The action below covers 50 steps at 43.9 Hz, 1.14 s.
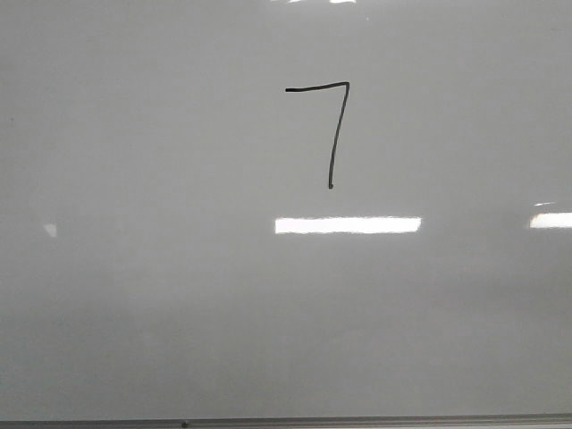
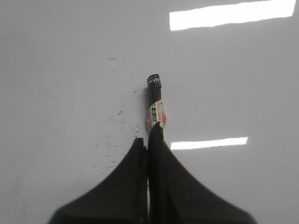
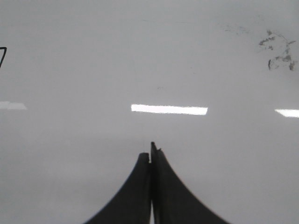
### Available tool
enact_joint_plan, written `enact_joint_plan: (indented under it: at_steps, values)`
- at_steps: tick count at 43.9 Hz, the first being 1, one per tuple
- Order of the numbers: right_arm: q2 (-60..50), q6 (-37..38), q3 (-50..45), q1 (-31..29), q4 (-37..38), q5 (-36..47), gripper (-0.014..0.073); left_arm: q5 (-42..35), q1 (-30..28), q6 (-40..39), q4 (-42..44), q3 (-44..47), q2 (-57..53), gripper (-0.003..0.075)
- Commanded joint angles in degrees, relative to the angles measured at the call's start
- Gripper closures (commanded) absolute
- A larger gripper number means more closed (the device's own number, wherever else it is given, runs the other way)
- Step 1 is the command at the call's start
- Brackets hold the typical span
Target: Write number 7 on whiteboard
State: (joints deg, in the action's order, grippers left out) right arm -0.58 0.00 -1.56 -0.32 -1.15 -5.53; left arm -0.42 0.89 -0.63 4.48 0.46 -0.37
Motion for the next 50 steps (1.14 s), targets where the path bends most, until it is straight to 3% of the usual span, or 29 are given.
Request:
enact_joint_plan:
  at_steps: [1,50]
  values:
    - [-1.1,0.7,0.1,-0.4,0.5,6.0,0.0662,-4.9,0.4,0.1,-0.2,0.8,-0.8,0.0741]
    - [-1.1,0.7,0.2,-0.4,0.5,7.0,0.0662,-4.9,0.4,0.1,-0.2,0.8,-0.8,0.0741]
